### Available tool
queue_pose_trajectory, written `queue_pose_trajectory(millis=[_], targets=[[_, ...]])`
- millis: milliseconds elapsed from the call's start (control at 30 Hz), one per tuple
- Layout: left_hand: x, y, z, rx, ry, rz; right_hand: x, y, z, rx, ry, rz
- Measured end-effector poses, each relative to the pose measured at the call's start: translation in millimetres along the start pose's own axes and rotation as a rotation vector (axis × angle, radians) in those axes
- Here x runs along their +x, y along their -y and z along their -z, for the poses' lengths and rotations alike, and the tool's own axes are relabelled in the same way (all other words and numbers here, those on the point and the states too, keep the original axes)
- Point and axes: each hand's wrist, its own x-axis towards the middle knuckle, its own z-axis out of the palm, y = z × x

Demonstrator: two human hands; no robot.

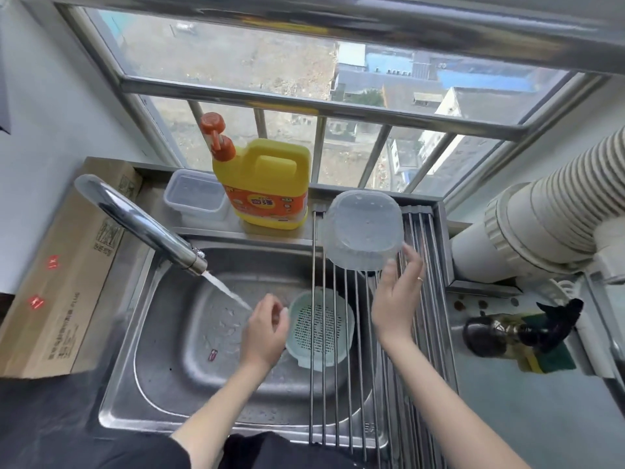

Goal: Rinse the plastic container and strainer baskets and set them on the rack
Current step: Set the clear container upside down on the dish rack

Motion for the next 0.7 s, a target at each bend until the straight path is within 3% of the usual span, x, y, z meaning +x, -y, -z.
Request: queue_pose_trajectory(millis=[133, 233, 400, 533, 700], targets=[[-11, 58, -13, 0.246, 0.179, 0.288, -43, -8, 4, -0.021, 0.069, -0.013], [2, 70, -41, 0.202, 0.289, 0.311, -66, -12, 7, -0.023, 0.178, -0.051], [23, 56, -78, 0.145, 0.246, 0.405, -84, -27, 10, -0.058, 0.238, -0.103], [34, 51, -77, 0.429, 0.241, 0.32, -87, -34, 14, -0.049, 0.235, -0.142], [39, 44, -72, 0.477, 0.296, 0.203, -90, -33, 14, -0.059, 0.244, -0.167]])
